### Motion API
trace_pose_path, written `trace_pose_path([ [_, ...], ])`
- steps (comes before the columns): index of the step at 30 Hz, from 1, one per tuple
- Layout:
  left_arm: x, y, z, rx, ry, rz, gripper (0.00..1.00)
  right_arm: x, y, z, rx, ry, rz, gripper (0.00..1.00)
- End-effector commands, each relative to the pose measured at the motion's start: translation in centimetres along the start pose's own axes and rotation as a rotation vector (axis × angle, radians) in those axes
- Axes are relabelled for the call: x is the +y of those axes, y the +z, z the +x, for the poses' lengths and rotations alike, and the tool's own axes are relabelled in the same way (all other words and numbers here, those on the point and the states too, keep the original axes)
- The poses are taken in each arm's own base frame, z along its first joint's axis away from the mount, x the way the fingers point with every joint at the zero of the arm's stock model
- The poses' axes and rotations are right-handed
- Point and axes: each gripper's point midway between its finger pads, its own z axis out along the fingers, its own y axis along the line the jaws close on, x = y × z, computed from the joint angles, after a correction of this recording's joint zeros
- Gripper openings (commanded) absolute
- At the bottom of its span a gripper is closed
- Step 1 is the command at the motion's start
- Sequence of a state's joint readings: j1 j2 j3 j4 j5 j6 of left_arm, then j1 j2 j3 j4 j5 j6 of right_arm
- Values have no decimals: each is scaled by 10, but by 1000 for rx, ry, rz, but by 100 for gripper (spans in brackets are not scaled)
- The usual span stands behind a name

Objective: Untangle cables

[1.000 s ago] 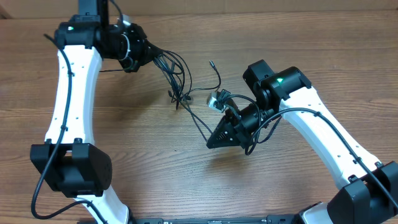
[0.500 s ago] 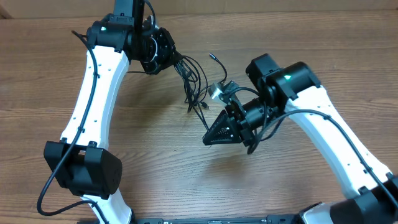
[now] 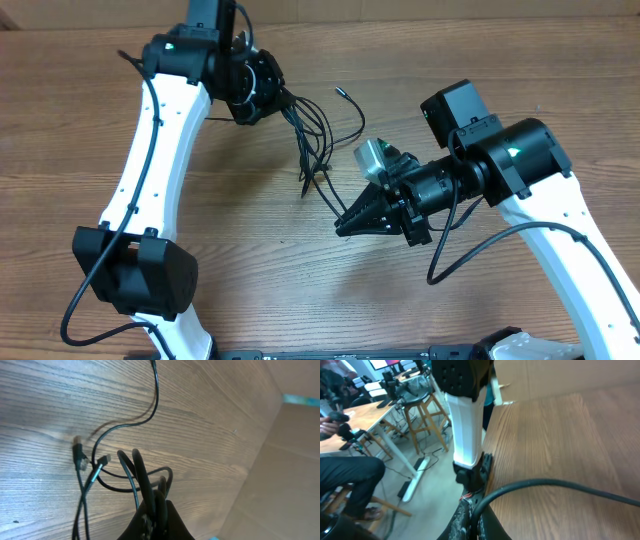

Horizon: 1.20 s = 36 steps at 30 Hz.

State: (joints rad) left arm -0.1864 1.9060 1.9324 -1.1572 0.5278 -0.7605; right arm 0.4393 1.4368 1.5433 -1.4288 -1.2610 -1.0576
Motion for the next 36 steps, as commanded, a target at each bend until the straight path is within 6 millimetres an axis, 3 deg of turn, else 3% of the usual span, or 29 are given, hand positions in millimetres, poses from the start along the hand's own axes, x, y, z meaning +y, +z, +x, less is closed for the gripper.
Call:
trace_pose_path([
  [1,-5,5,2,-28,43,-30,4,17,-4,-23,-60,-48,-25,4],
  [7,-27,14,8,-40,186,10,4,16,-2,-10,0,7,-2,4],
  [14,-38,15,10,-44,441,49,6,17,-6,27,181,154,60,4],
  [19,-49,13,31,36,726,152,12,6,-7,39,236,258,107,4],
  [24,-51,10,51,94,959,237,8,-8,-5,53,278,374,124,4],
  [27,-47,10,55,109,1044,239,5,-22,-4,68,331,470,154,15],
  [31,-42,10,60,129,1098,236,4,-43,-7,91,415,595,231,51],
  [32,-41,10,61,132,1104,235,5,-49,-9,97,437,626,260,56],
  [36,-39,9,62,140,1115,234,5,-72,-15,112,483,713,381,60],
])
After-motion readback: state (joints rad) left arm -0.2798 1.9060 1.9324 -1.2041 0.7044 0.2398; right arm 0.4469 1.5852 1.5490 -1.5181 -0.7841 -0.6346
